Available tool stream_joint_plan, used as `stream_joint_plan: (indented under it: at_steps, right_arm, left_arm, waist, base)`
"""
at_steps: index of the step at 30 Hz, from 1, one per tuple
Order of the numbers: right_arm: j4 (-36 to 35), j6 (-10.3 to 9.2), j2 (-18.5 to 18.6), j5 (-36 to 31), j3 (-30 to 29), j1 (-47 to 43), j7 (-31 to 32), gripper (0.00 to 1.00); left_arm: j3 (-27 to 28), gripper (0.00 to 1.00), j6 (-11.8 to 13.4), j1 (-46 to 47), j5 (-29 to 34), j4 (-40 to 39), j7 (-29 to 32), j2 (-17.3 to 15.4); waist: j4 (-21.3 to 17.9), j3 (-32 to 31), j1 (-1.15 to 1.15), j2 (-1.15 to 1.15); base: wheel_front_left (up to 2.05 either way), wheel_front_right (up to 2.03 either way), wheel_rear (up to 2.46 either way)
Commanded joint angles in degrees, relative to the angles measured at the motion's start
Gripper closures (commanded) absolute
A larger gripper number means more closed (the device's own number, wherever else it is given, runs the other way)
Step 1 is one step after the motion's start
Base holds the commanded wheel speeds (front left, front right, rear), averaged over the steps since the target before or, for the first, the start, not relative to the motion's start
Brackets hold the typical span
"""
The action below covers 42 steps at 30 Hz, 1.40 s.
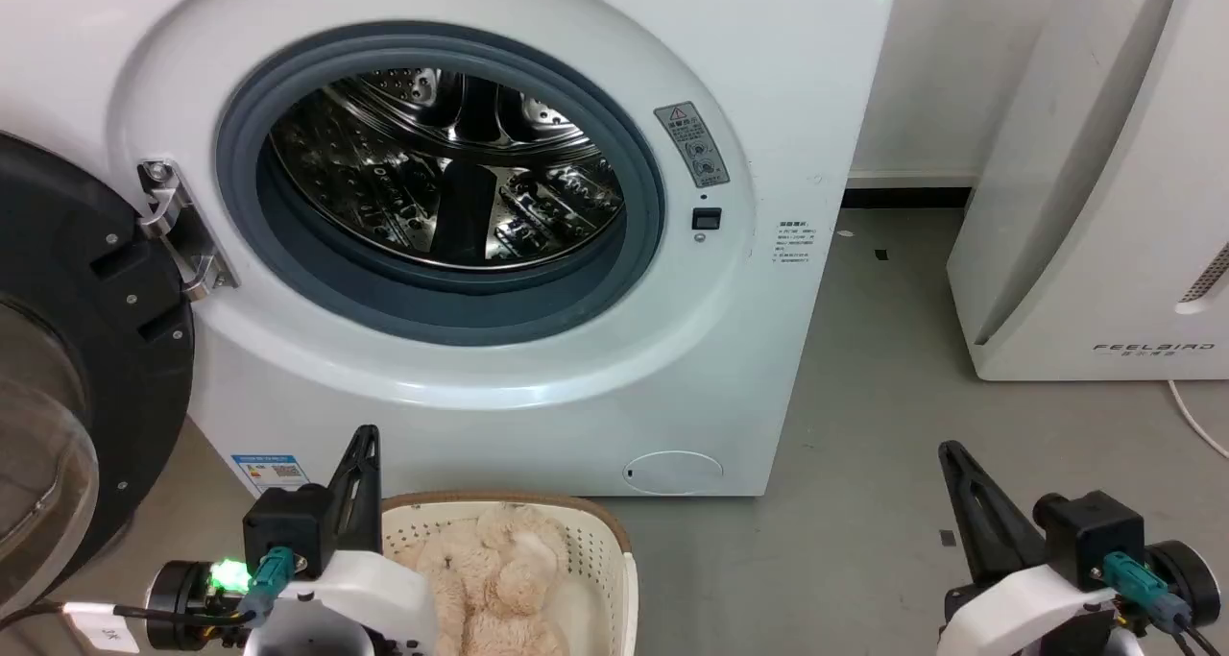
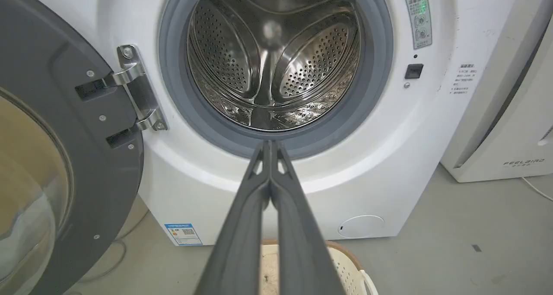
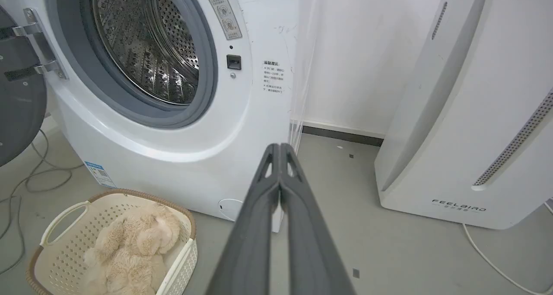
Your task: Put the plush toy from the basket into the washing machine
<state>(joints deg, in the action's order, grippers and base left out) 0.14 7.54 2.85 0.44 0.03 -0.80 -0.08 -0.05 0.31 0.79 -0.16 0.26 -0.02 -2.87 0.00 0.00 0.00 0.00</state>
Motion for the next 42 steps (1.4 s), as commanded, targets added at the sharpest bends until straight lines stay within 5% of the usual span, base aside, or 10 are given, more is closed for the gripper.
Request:
stream_joint_plan:
  at_steps: [1, 19, 20, 42]
  right_arm:
    - [-0.14, -0.05, 0.03, -0.44, -0.03, 0.8, 0.08, 1.0]
    - [-0.14, -0.05, 0.03, -0.44, -0.03, 0.8, 0.08, 1.0]
    - [0.0, 0.0, 0.0, 0.01, -0.04, 0.0, -0.02, 0.0]
    - [-1.17, -0.01, 0.0, 3.24, -2.07, 0.97, -2.3, 0.0]
  left_arm:
    - [0.05, 1.0, -0.31, -0.79, 0.16, -0.26, 0.02, 0.0]
    - [0.05, 1.0, -0.31, -0.79, 0.16, -0.26, 0.02, 0.0]
    - [-0.01, 0.0, 0.01, 0.0, 0.0, 0.0, -0.01, 0.0]
    - [-0.96, 0.0, 1.19, 2.66, -0.3, 1.63, -2.31, -0.2]
  waist:
    - [0.0, 0.0, 0.0, 0.0]
    - [0.0, 0.0, 0.0, 0.0]
    - [0.0, 0.0, 0.0, 0.0]
    - [0.24, 2.13, 0.0, 0.0]
  base:
    - [0.0, 0.0, 0.0]
    - [0.0, 0.0, 0.0]
    - [0.0, 0.0, 0.0]
    - [0.0, 0.0, 0.0]
